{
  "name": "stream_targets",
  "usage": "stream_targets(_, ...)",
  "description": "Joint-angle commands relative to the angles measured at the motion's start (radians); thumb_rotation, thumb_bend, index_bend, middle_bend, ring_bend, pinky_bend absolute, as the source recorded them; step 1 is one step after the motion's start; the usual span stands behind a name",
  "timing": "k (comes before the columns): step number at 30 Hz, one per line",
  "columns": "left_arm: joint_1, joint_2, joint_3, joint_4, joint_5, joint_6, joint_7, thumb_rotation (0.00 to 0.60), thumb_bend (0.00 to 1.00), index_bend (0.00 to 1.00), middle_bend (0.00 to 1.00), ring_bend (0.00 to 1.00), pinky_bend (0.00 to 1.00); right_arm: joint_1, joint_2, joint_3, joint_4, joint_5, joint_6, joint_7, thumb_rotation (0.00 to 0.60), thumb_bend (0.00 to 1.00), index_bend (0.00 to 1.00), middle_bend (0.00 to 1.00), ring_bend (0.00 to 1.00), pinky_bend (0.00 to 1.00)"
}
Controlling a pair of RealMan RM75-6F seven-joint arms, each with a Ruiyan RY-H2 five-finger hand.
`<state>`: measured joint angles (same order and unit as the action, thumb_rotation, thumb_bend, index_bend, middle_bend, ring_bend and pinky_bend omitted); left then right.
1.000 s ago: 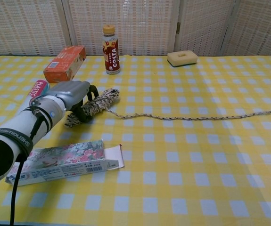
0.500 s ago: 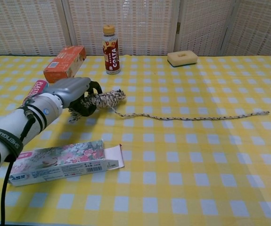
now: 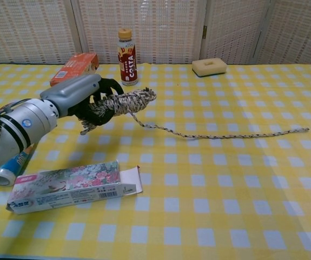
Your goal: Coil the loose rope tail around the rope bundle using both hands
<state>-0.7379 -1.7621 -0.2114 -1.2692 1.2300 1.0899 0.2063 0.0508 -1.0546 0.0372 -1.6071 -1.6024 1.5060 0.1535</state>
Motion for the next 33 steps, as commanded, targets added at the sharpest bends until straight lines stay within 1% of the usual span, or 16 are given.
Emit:
stream_targets(1,0.008,0.016,0.009,-0.027,0.018,0.012,-0.011,0.600,0.66,0.70,0.65,0.66,0.75,0.028,-0.002,0.012,-0.019,0.013,-0.037,-0.027,0.600,0.27,0.12,0.00,0.02,0.00)
stream_targets(3,0.010,0.025,0.014,-0.051,0.031,0.016,-0.012,0.600,0.66,0.70,0.65,0.66,0.75,0.061,-0.014,0.025,-0.024,0.034,-0.087,-0.048,0.600,0.27,0.22,0.02,0.04,0.00)
stream_targets(5,0.007,0.035,0.020,-0.080,0.040,0.007,-0.004,0.600,0.66,0.70,0.65,0.66,0.75,0.143,-0.056,0.061,-0.014,0.096,-0.216,-0.082,0.600,0.27,0.25,0.03,0.05,0.00)
stream_targets(7,0.009,0.042,0.021,-0.100,0.037,0.004,0.003,0.600,0.66,0.70,0.65,0.66,0.75,0.184,-0.084,0.079,-0.007,0.131,-0.273,-0.120,0.600,0.27,0.28,0.04,0.05,0.00)
stream_targets(12,0.016,0.050,0.020,-0.125,0.032,0.005,0.008,0.600,0.66,0.70,0.65,0.66,0.75,0.260,-0.162,0.109,0.041,0.200,-0.367,-0.196,0.600,0.27,0.37,0.08,0.06,0.00)
stream_targets(17,0.021,0.057,0.020,-0.140,0.021,-0.006,0.002,0.600,0.66,0.70,0.65,0.66,0.75,0.337,-0.243,0.133,0.135,0.276,-0.475,-0.213,0.600,0.27,0.43,0.10,0.07,0.00)
stream_targets(23,0.029,0.063,0.024,-0.147,0.019,-0.004,0.003,0.600,0.66,0.70,0.65,0.66,0.75,0.415,-0.319,0.148,0.241,0.336,-0.572,-0.244,0.600,0.27,0.46,0.11,0.07,0.00)
stream_targets(29,0.035,0.069,0.027,-0.154,0.021,-0.003,0.005,0.600,0.66,0.70,0.65,0.66,0.75,0.482,-0.382,0.160,0.332,0.404,-0.668,-0.261,0.600,0.28,0.47,0.12,0.07,0.00)
stream_targets(33,0.038,0.070,0.029,-0.155,0.020,-0.004,0.008,0.600,0.66,0.70,0.65,0.66,0.75,0.519,-0.423,0.160,0.388,0.442,-0.713,-0.292,0.600,0.29,0.47,0.12,0.07,0.00)
